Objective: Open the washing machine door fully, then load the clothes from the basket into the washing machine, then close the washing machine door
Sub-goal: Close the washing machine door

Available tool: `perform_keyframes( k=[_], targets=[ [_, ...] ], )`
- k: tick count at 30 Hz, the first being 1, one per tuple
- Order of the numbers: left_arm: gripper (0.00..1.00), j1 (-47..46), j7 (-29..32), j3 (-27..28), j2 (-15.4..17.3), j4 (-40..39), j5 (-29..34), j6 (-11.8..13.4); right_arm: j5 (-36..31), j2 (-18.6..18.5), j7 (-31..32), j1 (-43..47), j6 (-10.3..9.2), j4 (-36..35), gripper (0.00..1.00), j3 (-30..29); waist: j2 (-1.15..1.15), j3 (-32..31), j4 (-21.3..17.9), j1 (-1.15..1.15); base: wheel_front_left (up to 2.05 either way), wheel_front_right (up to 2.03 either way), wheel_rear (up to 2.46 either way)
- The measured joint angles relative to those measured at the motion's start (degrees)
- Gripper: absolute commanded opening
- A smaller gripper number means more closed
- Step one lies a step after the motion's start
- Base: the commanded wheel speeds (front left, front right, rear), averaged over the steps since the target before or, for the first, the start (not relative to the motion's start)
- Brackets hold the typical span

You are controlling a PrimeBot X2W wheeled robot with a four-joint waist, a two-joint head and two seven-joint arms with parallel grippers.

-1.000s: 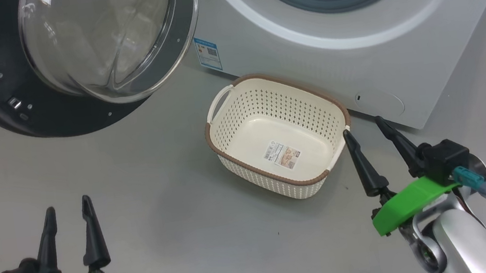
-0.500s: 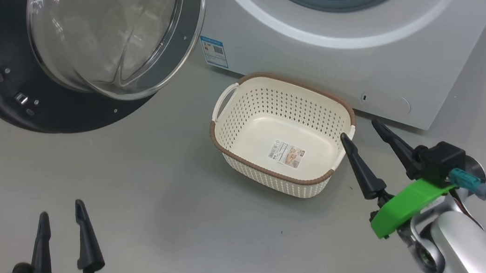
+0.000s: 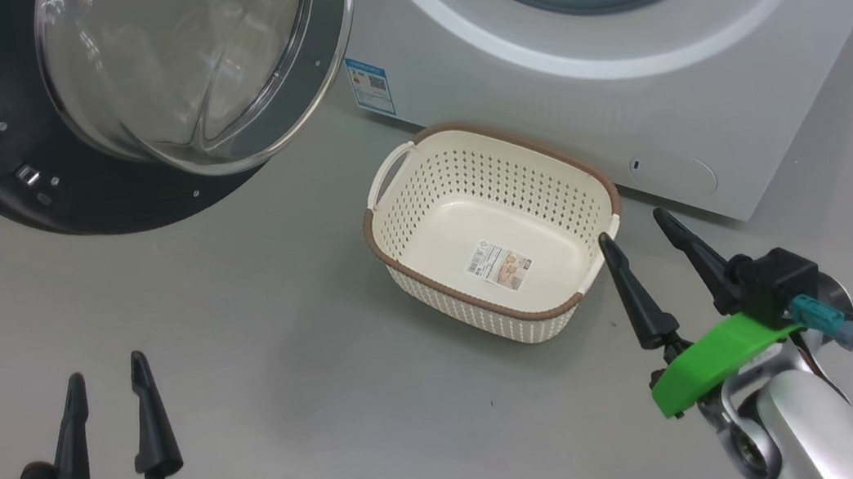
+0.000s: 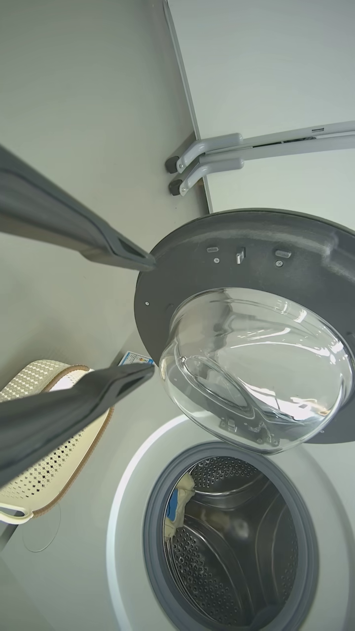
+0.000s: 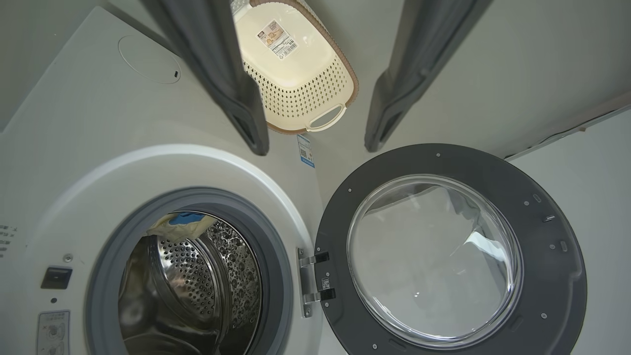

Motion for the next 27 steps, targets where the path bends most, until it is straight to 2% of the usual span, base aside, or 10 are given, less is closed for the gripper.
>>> perform_keyframes(
  k=[3,4,5,15,22,27],
  targets=[
    [1.0,-0.02,0.0,0.0,-0.01,0.01,-0.01,0.0,0.0,0.0,0.0,0.0,0.0,-0.01,1.0,-0.01,0.0,0.19,-0.26,0.0,0.0,0.0,0.0],
    [0.7,-0.02,0.0,-0.02,-0.01,0.01,-0.02,0.0,0.0,0.0,0.0,0.0,0.0,-0.02,1.0,-0.02,0.0,0.25,-0.33,0.0,0.0,0.0,0.0],
    [0.0,-0.04,0.0,-0.02,-0.02,-0.01,-0.22,0.0,-0.01,0.0,0.0,0.0,0.0,-0.02,1.0,-0.03,0.0,0.35,-0.38,0.0,0.0,0.0,0.0],
    [0.0,-0.14,0.0,1.56,-0.14,-1.31,-2.66,0.0,-0.88,-0.58,0.0,-0.08,0.0,-0.05,1.0,-0.09,0.0,2.42,-0.93,0.0,0.0,0.0,0.0],
    [0.0,-3.26,0.0,11.23,-0.08,-4.67,-2.94,0.0,-1.98,-2.41,0.0,-0.87,0.0,0.1,1.0,0.7,0.0,4.87,-1.96,0.0,0.0,0.0,0.0],
    [0.0,-7.36,0.0,17.85,3.89,-6.76,-4.95,0.0,-2.31,-3.46,0.0,-3.27,0.0,0.08,1.0,1.33,0.0,7.61,-3.27,0.0,0.0,0.0,0.0]
  ],
)
